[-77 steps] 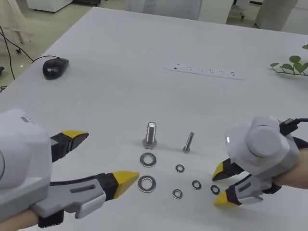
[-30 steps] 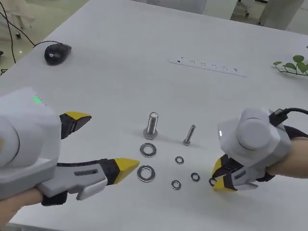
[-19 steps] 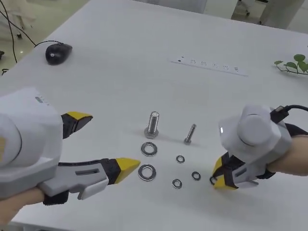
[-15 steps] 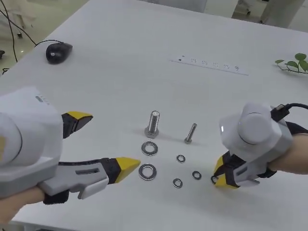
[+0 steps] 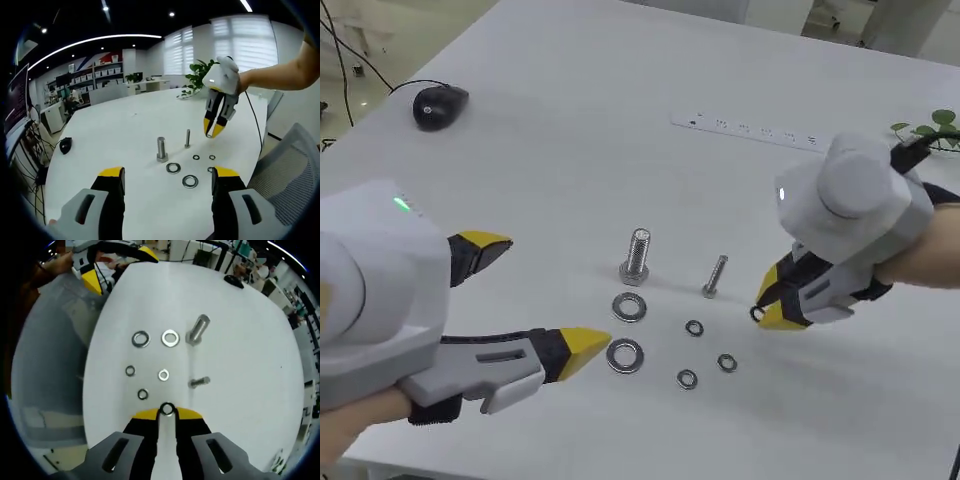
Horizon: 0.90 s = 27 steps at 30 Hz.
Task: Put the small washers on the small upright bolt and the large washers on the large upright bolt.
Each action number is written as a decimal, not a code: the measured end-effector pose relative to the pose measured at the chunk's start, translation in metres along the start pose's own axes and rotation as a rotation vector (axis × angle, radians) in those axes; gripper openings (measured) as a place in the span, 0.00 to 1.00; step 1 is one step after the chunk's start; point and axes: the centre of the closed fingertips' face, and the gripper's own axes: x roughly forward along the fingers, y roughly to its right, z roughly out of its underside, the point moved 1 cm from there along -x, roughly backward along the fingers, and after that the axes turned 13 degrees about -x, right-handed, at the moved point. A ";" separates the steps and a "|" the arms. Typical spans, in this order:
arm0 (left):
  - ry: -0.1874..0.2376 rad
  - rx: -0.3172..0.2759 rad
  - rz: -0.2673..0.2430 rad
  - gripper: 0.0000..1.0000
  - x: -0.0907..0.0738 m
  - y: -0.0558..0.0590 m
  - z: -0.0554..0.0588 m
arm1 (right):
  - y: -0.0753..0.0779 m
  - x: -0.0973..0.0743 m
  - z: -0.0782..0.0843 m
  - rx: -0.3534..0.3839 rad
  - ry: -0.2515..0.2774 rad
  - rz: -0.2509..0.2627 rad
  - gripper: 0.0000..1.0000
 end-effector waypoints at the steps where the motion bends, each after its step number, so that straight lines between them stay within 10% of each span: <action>1: 0.000 0.002 -0.001 0.70 0.000 0.000 0.000 | 0.006 -0.002 -0.003 0.000 0.001 0.008 0.12; 11: 0.000 0.000 -0.001 0.70 -0.001 -0.002 0.001 | 0.045 -0.017 -0.023 -0.035 -0.010 0.048 0.12; 27: -0.011 0.030 0.012 0.70 0.001 -0.006 0.000 | 0.042 0.000 -0.024 -0.036 -0.045 0.001 0.12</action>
